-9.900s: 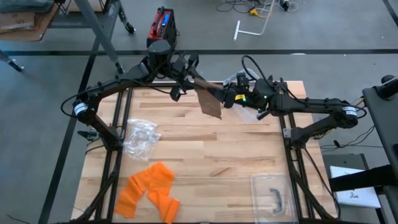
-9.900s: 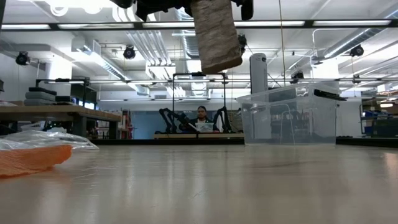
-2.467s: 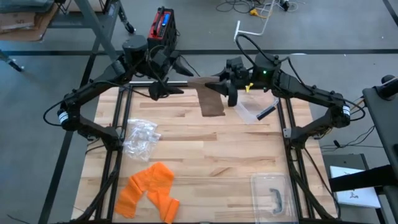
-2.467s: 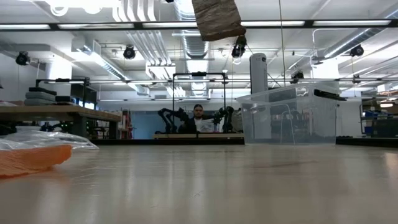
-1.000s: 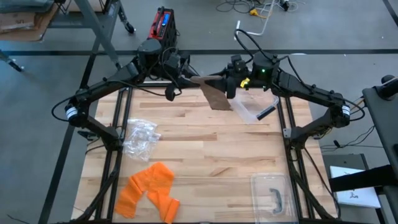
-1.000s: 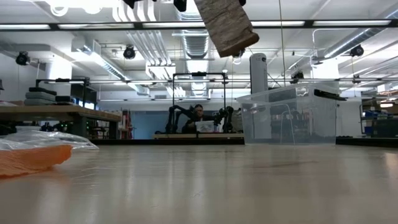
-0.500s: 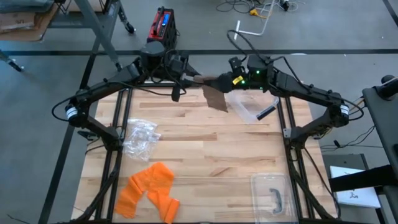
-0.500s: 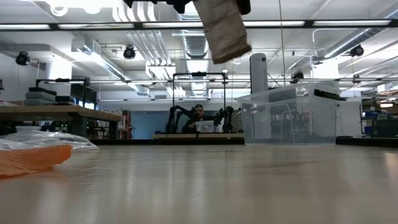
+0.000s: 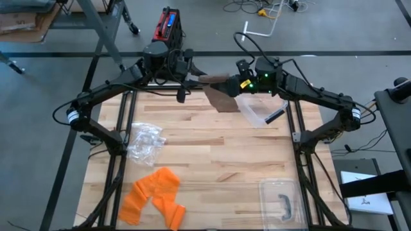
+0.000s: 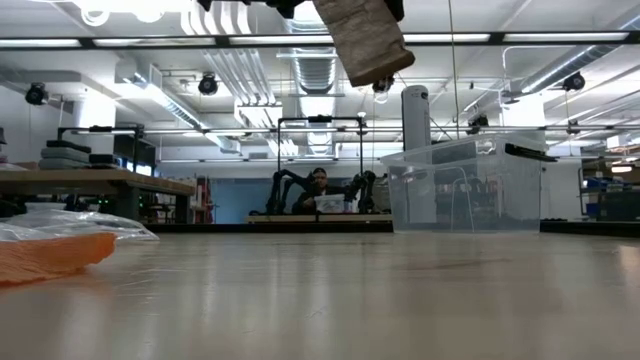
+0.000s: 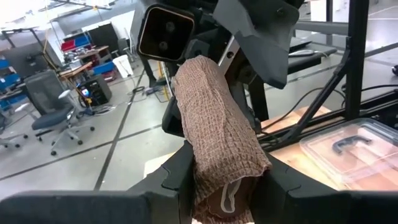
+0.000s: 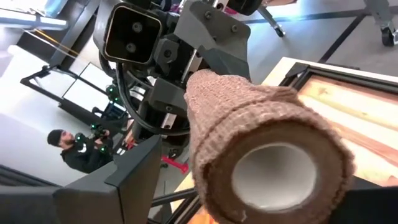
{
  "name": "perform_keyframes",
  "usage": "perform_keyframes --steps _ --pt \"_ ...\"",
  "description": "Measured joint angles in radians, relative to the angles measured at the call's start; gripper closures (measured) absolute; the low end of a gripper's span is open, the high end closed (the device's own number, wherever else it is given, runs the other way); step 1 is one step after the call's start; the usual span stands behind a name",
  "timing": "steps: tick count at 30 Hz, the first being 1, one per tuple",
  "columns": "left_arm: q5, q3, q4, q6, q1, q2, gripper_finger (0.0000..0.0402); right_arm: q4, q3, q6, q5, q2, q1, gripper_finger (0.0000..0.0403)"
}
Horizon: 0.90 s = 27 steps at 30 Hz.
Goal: Roll bandage
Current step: Roll the brown bandage
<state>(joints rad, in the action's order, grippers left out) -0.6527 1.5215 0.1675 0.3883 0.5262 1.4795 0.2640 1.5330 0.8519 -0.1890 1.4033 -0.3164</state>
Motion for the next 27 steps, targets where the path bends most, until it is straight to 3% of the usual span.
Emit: perform_keyframes --steps 13,17,27 --pt "-0.01 0.0 0.005 0.096 -0.008 -0.014 0.0297 -0.038 0.0 -0.002 0.01 0.0 0.0 0.0128" --pt "0.064 -0.003 0.013 0.166 -0.014 -0.015 0.0299 -0.037 0.0 0.032 0.017 0.0 -0.001 0.0124" --pt "0.146 -0.004 0.018 0.261 -0.022 -0.016 0.0292 -0.03 0.0 0.096 0.04 0.001 -0.002 0.0166"
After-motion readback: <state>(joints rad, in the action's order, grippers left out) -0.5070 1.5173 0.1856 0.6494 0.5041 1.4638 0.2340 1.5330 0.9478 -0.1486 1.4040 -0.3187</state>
